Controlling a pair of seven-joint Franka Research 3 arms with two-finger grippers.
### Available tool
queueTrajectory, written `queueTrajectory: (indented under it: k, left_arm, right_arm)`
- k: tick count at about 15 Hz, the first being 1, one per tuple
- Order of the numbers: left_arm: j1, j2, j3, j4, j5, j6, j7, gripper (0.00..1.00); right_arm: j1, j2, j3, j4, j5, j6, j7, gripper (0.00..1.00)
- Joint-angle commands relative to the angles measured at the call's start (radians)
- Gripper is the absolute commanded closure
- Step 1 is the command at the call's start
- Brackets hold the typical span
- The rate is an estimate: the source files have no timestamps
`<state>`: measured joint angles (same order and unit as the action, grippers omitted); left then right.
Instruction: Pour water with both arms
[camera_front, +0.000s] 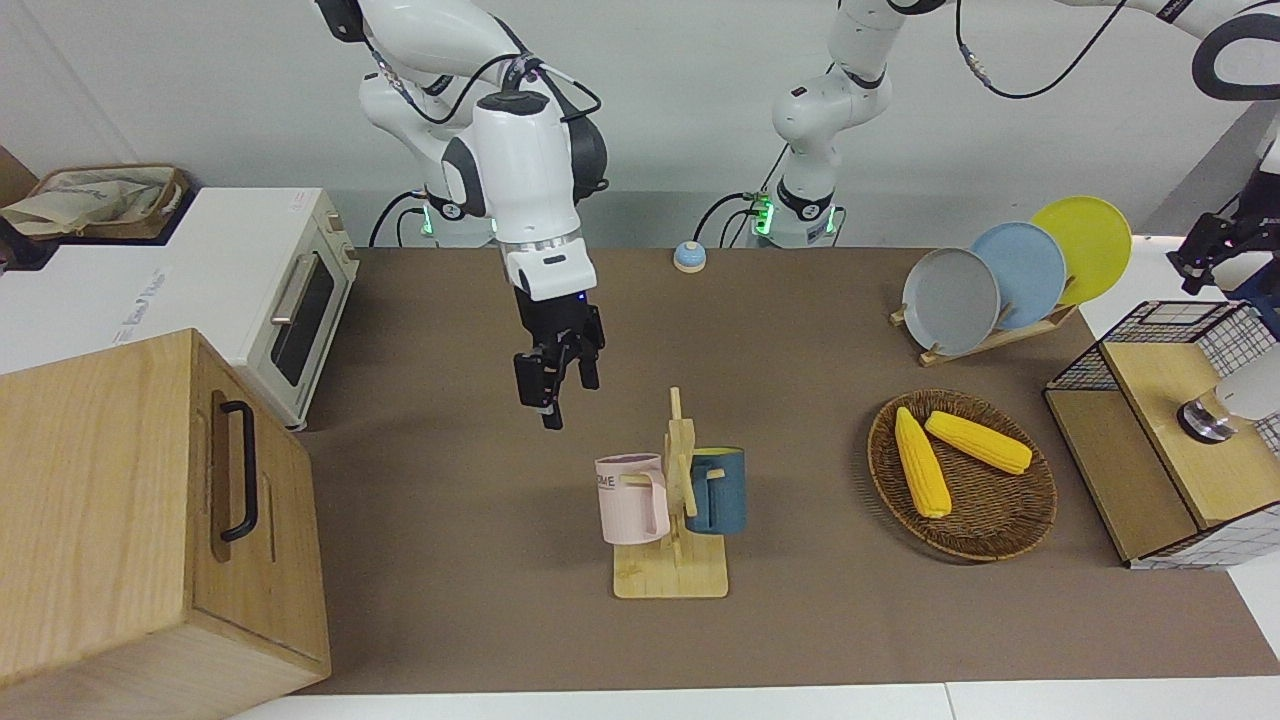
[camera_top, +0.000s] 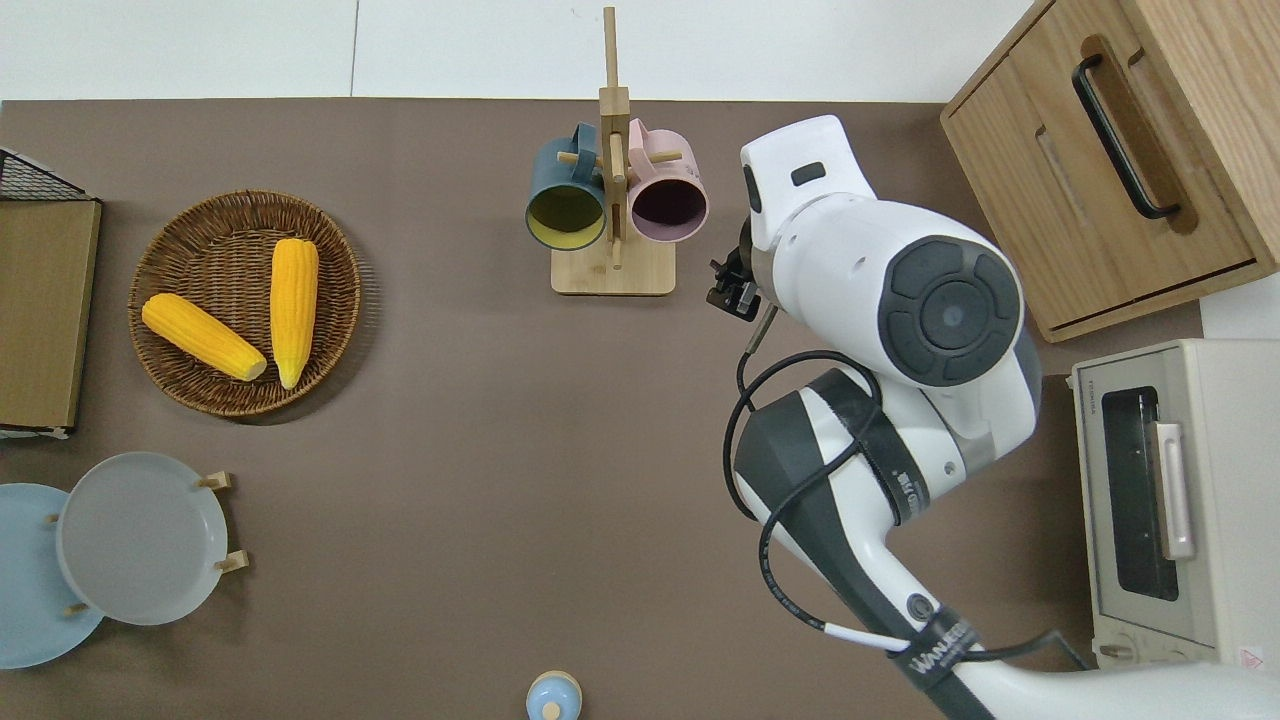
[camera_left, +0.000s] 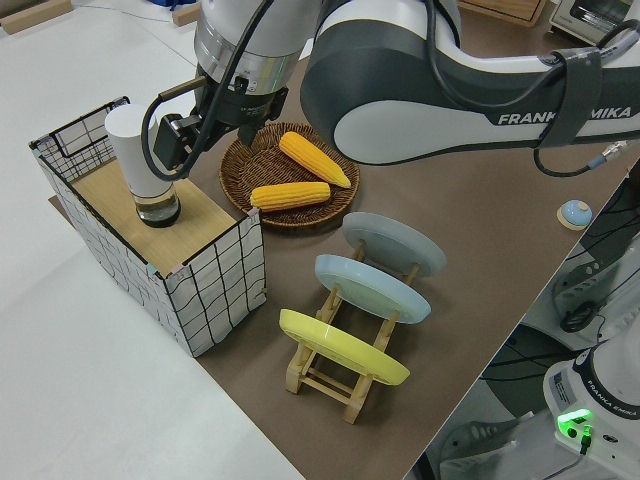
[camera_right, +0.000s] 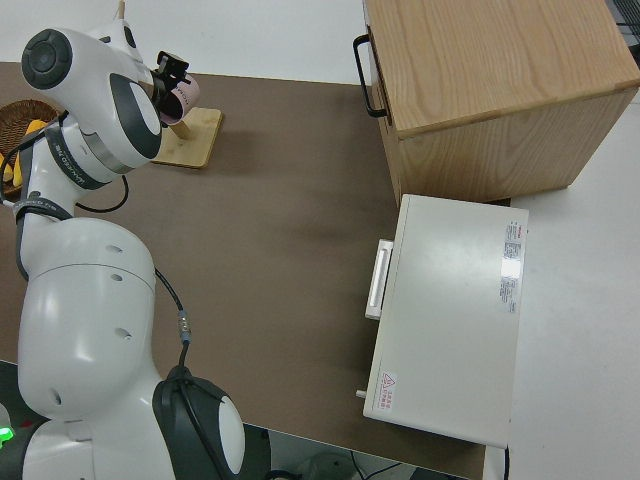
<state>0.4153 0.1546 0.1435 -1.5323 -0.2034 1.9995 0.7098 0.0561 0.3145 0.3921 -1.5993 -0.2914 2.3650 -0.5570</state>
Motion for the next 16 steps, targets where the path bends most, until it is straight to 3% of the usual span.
queueTrajectory:
  k: [1,3,11,13,16]
  left_arm:
    - [0.016,0.01,-0.01,-0.066,-0.105,0.171,0.034,0.0]
    - [0.017,0.016,-0.01,-0.112,-0.154,0.279,0.065,0.0]
    - [0.027,0.126,-0.019,-0.14,-0.459,0.51,0.247,0.0]
    - [0.027,0.141,-0.021,-0.134,-0.494,0.515,0.281,0.0]
    - [0.025,0.151,-0.025,-0.134,-0.514,0.525,0.313,0.0]
  right_arm:
    - [0.01,0.064,0.004,0.065,-0.06,0.008,0.075,0.034]
    - [0.028,0.103,0.004,0.099,-0.077,0.008,0.083,0.036]
    - [0.047,0.202,0.001,0.2,-0.149,0.003,0.137,0.069]
    - [0.062,0.224,-0.004,0.228,-0.158,-0.004,0.144,0.074]
    - [0.064,0.228,-0.004,0.231,-0.179,-0.003,0.17,0.146]
